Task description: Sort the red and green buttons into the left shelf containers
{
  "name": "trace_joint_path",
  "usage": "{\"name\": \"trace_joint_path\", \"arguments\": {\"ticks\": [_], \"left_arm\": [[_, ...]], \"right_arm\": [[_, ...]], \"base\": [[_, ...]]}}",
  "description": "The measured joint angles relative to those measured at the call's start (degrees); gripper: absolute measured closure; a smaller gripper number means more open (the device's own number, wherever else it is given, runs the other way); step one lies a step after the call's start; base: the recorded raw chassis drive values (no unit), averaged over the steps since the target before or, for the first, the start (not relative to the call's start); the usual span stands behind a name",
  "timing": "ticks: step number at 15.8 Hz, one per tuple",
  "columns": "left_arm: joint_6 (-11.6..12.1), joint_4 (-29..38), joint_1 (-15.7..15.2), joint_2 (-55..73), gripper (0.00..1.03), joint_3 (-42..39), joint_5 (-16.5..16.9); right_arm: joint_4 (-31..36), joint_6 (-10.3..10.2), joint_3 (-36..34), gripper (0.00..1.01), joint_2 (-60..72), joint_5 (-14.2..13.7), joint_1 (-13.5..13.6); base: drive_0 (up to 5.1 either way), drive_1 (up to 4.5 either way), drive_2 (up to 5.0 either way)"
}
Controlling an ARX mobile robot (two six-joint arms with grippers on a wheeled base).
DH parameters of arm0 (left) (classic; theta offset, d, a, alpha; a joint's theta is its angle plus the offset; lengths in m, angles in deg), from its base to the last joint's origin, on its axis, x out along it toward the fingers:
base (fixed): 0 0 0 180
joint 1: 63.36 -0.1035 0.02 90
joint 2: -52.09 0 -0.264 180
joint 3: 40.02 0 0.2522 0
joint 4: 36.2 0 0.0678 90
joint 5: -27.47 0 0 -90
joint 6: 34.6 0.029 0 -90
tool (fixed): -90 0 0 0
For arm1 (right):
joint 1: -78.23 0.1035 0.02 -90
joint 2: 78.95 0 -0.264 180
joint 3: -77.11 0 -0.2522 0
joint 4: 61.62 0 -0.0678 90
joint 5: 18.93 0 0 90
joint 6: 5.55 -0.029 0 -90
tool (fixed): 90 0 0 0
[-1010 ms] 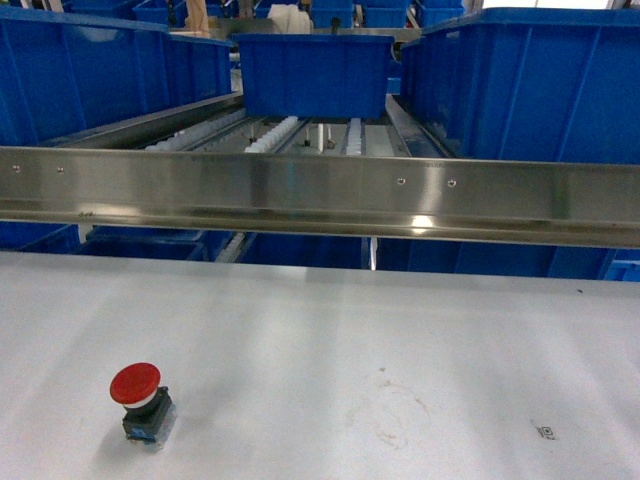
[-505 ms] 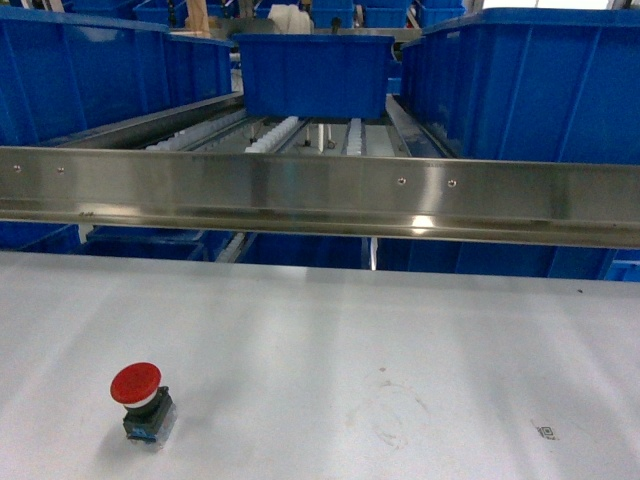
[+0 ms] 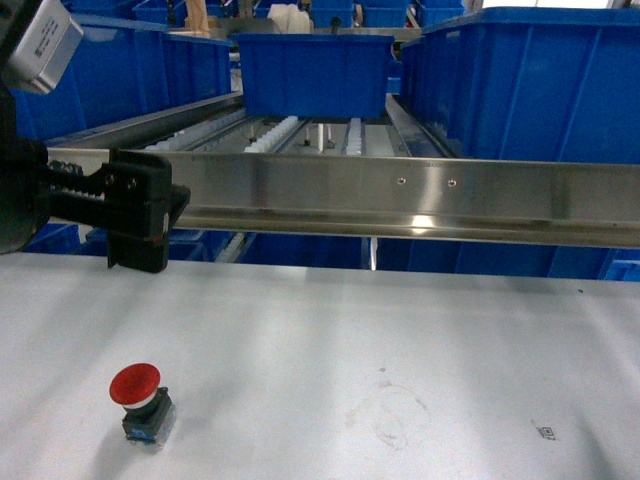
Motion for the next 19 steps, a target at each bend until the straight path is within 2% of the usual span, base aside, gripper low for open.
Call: {"name": "trace_joint_path", "arguments": {"ticks": [1, 2, 3, 5, 9, 14, 19], "left_arm": [[-0.2, -2.7, 0.6, 0.5, 0.05, 0.5, -1.9], [-0.8, -3.9, 0.8, 1.3, 0.05, 0.0, -2.3], [-0.9, -4.3, 0.8, 1.7, 0.05, -0.4, -2.4], [-1.2, -3.8, 0.7, 1.6, 0.05, -0.4, -2.5], [-1.3, -3.8, 0.7, 1.6, 0.05, -0.4, -2.5], [-1.3, -3.8, 0.7, 1.6, 0.05, -0.4, -2.6], [-1.3, -3.8, 0.8, 1.6, 0.05, -0.4, -2.6]], "right_arm": [[-2.4, 1.4, 1.0, 0.03, 1.8, 0.2, -0.5], [-3.5, 3.1, 1.4, 0.03, 3.8, -1.9, -0.9], [-4.2, 4.4, 1.2, 0.03, 4.7, -2.3, -1.1], [-3.6, 5.6, 1.4, 0.03, 4.5, -2.5, -1.1], [-3.6, 6.2, 1.3, 0.03, 4.5, -2.4, -1.1], [-3.0, 6.9, 2.4, 0.03, 9.3, -2.2, -3.0], [-8.9, 7.0, 10.9, 0.03, 15.9, -1.9, -3.2]], "base": [[0.0, 0.00, 0.0], [0.0, 0.00, 0.0], [0.0, 0.00, 0.0], [0.0, 0.00, 0.0], [0.0, 0.00, 0.0], [0.0, 0.00, 0.0], [0.0, 0.00, 0.0]]}}
